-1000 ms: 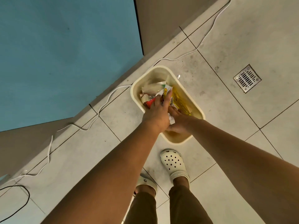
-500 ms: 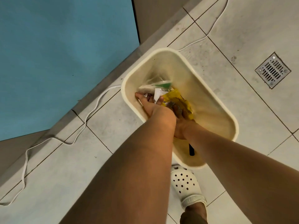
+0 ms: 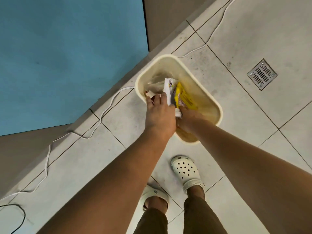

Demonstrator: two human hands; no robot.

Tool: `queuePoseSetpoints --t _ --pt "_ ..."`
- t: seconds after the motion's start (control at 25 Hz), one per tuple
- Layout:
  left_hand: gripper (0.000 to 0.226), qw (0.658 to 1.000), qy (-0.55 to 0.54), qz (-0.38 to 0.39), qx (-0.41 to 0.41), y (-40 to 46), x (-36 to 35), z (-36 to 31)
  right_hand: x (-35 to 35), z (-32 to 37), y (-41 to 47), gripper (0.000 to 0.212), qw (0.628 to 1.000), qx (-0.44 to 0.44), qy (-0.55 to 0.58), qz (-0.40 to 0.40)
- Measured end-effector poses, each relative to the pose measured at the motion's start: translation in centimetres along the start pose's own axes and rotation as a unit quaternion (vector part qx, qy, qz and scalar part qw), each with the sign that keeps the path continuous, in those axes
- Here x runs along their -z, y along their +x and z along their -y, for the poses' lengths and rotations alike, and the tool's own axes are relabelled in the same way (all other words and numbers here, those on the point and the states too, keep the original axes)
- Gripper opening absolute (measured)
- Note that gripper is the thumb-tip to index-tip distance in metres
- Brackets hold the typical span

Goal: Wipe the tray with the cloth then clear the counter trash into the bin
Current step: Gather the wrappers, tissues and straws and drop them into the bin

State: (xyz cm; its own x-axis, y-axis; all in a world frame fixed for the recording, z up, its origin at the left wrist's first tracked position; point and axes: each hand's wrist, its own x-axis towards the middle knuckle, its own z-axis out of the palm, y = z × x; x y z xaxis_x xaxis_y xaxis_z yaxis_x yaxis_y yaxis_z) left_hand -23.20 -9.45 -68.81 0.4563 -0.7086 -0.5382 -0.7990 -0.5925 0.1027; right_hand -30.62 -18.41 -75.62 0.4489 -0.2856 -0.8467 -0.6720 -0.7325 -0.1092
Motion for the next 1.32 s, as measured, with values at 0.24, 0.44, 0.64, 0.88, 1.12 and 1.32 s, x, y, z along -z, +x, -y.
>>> queuePoseSetpoints --t 0.24,0.44,0.64,0.88,1.12,1.32 --pt "0.067 0.992 -0.128 -0.007 0.018 -6.4 3.8 1.1 3.7 -0.4 -7.6 0.051 0.993 -0.077 0.092 0.001" --pt "0.062 0.968 -0.241 -0.001 0.063 -9.6 5.9 0.3 4.6 -0.1 -12.5 0.079 0.972 0.005 0.222 -0.082" --pt "0.059 0.931 -0.353 0.015 0.092 -11.0 5.0 -0.5 3.4 0.7 -15.4 0.063 0.918 0.191 0.28 -0.206" --pt "0.065 0.943 -0.307 -0.003 0.133 -9.2 3.2 0.3 3.5 0.0 -12.1 0.072 0.97 0.114 -0.003 -0.214" --pt "0.093 0.823 -0.504 -0.048 0.256 -2.4 2.2 2.2 4.8 0.6 -5.4 0.08 0.965 0.09 -0.171 -0.175" --pt "0.094 0.816 -0.505 -0.024 0.281 0.5 0.7 3.1 4.1 0.3 -1.2 0.071 0.92 0.113 -0.336 -0.165"
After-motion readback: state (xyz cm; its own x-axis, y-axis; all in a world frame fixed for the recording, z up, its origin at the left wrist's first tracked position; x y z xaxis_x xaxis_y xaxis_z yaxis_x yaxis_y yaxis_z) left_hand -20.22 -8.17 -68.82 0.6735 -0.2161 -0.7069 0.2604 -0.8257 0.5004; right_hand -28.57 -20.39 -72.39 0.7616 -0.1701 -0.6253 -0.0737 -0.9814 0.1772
